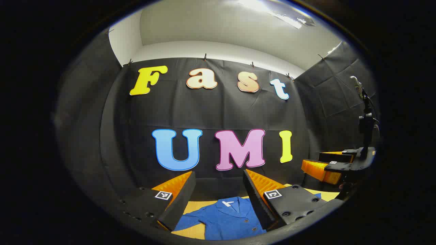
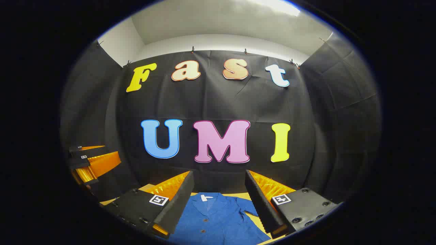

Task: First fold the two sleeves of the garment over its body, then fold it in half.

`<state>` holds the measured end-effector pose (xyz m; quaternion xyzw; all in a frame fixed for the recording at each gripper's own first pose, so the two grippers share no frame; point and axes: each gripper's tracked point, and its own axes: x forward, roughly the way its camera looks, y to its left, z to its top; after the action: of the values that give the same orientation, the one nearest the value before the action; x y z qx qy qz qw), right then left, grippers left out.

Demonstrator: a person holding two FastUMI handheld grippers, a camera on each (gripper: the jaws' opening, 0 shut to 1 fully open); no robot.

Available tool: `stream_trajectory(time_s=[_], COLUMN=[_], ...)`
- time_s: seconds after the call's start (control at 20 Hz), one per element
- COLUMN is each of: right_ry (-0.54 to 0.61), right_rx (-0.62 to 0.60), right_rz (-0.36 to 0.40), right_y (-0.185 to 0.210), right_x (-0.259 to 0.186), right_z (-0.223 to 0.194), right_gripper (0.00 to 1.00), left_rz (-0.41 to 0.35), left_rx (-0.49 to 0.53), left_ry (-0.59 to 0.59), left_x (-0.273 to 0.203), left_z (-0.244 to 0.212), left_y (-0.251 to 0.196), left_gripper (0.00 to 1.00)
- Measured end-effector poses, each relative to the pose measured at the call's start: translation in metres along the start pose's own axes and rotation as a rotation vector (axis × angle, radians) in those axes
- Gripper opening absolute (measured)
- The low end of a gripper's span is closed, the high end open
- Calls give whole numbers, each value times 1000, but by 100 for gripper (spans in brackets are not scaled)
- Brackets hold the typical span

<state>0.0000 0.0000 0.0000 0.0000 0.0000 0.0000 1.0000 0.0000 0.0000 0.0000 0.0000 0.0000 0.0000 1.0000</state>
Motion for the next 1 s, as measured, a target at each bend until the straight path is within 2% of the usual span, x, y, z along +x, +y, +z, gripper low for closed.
stream_trajectory(time_s=[0.05,0.1,0.15,0.35,0.45,0.55,0.65,0.7,0.85,0.95,1.0], right_ry=[2,-3,-9,-34,-37,-40,-45,-47,-37,-24,-22], right_rx=[-8,-2,15,66,71,81,76,67,35,52,61], right_rz=[6,12,19,21,16,18,19,20,12,13,12], right_y=[1,2,3,4,2,3,2,2,-3,-5,-7], right_x=[-2,-3,-5,-6,-7,-9,-14,-16,-21,-24,-26], right_z=[-1,0,2,10,12,14,17,18,17,18,19], right_gripper=[94,91,94,94,91,94,94,91,91,94,91], left_rz=[-7,-7,-4,3,-9,6,22,29,24,21,20], left_rx=[-7,-19,-33,-30,-30,-39,-51,-58,-67,-84,-95], left_ry=[5,5,-2,-59,-52,-25,-2,-2,-19,-31,-35], left_x=[-3,-6,-7,-13,-16,-19,-21,-23,-25,-27,-27], left_z=[-3,-3,1,16,13,7,2,1,4,6,6], left_y=[-3,-2,-1,3,-1,1,1,1,-2,-5,-7], left_gripper=[81,81,81,81,81,81,81,81,81,81,81])
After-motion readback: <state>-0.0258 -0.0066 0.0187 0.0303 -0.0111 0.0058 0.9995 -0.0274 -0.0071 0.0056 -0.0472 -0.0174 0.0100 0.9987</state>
